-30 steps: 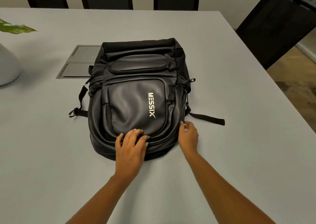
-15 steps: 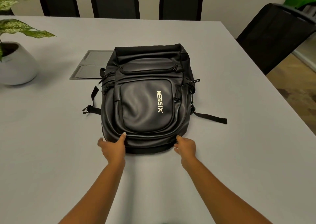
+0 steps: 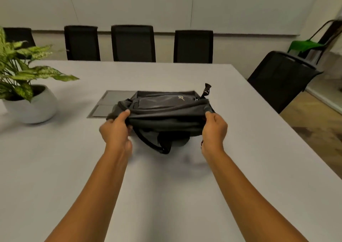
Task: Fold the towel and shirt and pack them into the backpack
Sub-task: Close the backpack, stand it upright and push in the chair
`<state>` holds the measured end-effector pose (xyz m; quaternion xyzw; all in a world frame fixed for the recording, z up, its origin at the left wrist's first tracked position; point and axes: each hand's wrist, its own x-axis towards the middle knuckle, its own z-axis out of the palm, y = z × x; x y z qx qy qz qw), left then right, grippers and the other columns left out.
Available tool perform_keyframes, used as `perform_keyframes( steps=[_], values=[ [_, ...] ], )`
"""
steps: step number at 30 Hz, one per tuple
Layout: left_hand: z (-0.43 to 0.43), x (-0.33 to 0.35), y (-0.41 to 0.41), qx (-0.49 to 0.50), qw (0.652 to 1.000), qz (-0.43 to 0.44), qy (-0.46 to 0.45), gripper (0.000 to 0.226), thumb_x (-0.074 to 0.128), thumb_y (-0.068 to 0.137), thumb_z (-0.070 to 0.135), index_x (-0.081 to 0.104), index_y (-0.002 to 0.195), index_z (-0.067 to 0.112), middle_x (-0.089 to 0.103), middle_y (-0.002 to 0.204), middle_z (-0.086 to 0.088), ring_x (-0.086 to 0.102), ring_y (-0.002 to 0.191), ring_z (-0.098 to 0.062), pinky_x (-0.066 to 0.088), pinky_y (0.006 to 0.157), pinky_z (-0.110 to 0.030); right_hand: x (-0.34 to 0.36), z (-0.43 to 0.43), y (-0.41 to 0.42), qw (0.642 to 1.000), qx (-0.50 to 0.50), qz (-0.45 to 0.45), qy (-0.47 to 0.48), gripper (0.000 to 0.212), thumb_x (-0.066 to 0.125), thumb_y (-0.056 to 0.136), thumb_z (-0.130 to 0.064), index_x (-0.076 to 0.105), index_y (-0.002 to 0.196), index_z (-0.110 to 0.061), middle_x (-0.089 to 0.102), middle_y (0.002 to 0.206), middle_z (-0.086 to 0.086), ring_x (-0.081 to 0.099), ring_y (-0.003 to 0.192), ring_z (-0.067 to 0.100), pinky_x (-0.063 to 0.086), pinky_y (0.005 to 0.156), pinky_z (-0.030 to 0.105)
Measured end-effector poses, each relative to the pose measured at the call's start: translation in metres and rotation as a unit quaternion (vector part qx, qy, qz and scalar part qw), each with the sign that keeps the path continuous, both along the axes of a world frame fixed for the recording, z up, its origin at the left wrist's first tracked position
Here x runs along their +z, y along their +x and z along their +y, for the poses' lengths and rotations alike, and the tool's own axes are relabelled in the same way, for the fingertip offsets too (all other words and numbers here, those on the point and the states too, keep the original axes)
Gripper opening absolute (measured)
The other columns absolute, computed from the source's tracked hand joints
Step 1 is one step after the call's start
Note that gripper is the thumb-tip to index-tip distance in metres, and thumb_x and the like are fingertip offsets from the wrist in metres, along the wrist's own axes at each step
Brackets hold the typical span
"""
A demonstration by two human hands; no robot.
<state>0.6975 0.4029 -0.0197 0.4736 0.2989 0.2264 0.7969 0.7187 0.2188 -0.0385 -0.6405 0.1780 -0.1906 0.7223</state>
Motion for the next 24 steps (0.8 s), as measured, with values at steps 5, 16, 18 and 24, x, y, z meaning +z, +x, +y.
perform_keyframes(
  steps=[5, 16, 18, 24],
  values=[
    [-0.008, 0.084, 0.025, -0.016, 0.992, -0.109, 0.067, 0.014, 0.069, 0.082, 0.011, 0.057, 0.077, 0.013, 0.062, 0.085, 0.000, 0.063, 0.078, -0.010, 0.050, 0.062, -0.014, 0.076, -0.005, 0.029, 0.996, -0.027, -0.085, 0.004, 0.038, 0.044, 0.098, -0.018, 0.040, 0.059, -0.016, 0.040, 0.060, -0.002, 0.036, 0.051, 0.008, 0.033, 0.050, 0.017],
    [-0.030, 0.084, 0.089, -0.087, 0.918, -0.113, 0.370, 0.060, 0.063, 0.086, 0.038, 0.033, 0.133, 0.016, 0.053, 0.115, 0.000, 0.052, 0.112, -0.019, 0.045, 0.087, -0.025, 0.062, -0.009, 0.069, 0.917, -0.002, -0.149, -0.371, 0.064, 0.059, 0.086, -0.046, 0.036, 0.139, -0.018, 0.038, 0.142, 0.004, 0.032, 0.132, 0.019, 0.029, 0.108, 0.033],
    [-0.026, 0.069, 0.093, -0.097, 0.847, -0.093, 0.515, 0.079, 0.067, 0.079, 0.045, 0.026, 0.142, 0.018, 0.043, 0.136, -0.005, 0.039, 0.128, -0.022, 0.034, 0.107, -0.040, 0.055, -0.015, 0.075, 0.858, -0.016, -0.131, -0.497, 0.078, 0.060, 0.083, -0.052, 0.025, 0.145, -0.021, 0.031, 0.148, 0.005, 0.025, 0.137, 0.023, 0.025, 0.109, 0.041],
    [-0.014, 0.037, 0.105, -0.106, 0.654, 0.029, 0.748, 0.097, 0.060, 0.075, 0.063, 0.009, 0.149, 0.026, -0.002, 0.157, -0.004, -0.007, 0.144, -0.023, -0.002, 0.115, -0.050, 0.049, -0.020, 0.100, 0.769, -0.055, -0.108, -0.628, 0.081, 0.060, 0.079, -0.057, 0.029, 0.145, -0.021, 0.039, 0.144, 0.009, 0.035, 0.133, 0.033, 0.029, 0.102, 0.055]
  ],
)
